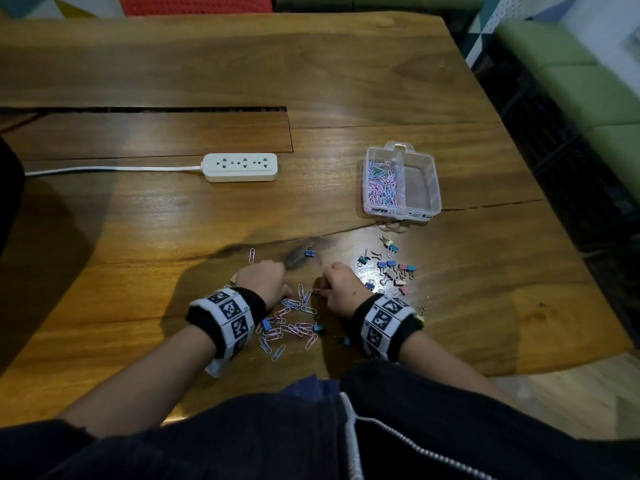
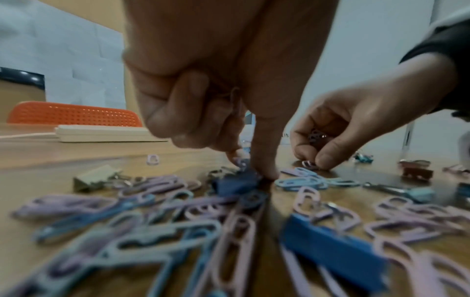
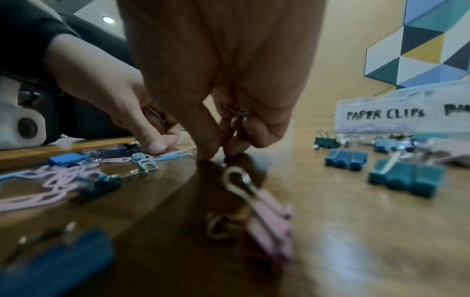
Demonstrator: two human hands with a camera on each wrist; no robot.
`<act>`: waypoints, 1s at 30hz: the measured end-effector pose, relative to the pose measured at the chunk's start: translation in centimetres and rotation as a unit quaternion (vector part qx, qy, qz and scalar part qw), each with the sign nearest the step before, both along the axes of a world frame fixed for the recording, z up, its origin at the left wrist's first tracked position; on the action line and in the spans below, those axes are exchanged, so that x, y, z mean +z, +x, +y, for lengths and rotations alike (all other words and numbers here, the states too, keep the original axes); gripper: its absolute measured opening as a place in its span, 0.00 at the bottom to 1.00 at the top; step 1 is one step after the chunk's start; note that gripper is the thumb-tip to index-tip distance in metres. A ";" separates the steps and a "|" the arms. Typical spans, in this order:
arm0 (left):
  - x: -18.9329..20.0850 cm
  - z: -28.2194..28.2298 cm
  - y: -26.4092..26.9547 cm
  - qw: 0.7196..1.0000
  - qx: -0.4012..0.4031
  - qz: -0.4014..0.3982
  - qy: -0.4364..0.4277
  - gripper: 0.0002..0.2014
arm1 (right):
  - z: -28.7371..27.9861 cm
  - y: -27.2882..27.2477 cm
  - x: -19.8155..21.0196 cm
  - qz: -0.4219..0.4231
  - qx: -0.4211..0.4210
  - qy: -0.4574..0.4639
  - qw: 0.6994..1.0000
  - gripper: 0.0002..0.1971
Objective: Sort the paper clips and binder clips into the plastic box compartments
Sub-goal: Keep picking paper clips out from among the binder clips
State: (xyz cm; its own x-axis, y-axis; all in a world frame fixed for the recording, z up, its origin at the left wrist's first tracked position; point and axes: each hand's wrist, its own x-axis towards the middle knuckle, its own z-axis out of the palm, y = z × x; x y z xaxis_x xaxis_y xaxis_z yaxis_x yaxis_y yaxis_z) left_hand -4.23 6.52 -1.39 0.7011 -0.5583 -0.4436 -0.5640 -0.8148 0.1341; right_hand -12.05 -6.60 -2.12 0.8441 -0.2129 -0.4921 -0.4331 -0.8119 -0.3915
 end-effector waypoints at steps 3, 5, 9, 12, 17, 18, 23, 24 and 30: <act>0.3 0.1 -0.8 0.999 -0.020 0.023 0.013 0.18 | -0.3 -1.3 0.9 -0.013 -0.034 0.045 0.998 0.06; 0.3 0.4 -0.7 0.998 -0.013 0.065 -0.019 0.17 | -0.6 -1.9 1.1 -0.033 -0.109 0.133 0.985 0.06; 0.2 1.3 0.7 0.924 0.158 0.277 -0.210 0.11 | -1.2 -2.2 0.5 -0.032 -0.296 0.415 0.860 0.13; 0.8 2.3 2.0 0.746 0.328 0.456 -0.359 0.12 | -1.4 -2.0 1.0 -0.018 -0.386 0.552 0.739 0.13; 1.2 3.4 3.7 0.629 0.419 0.493 -0.431 0.10 | -0.8 -1.2 1.3 -0.012 -0.326 0.475 0.818 0.11; 1.2 3.5 4.0 0.648 0.426 0.471 -0.421 0.10 | -0.4 -1.0 1.3 -0.021 -0.274 0.421 0.864 0.07; 0.9 3.3 5.1 0.857 0.383 0.222 -0.263 0.14 | 1.1 -0.3 0.0 -0.023 0.007 0.123 0.992 0.21; 0.8 3.2 5.2 0.884 0.363 0.167 -0.243 0.15 | 1.2 -0.3 0.0 -0.032 0.027 0.100 0.994 0.21; 0.4 2.3 5.2 0.942 0.286 0.092 -0.147 0.14 | 1.1 -0.6 0.2 -0.025 0.090 0.060 0.994 0.16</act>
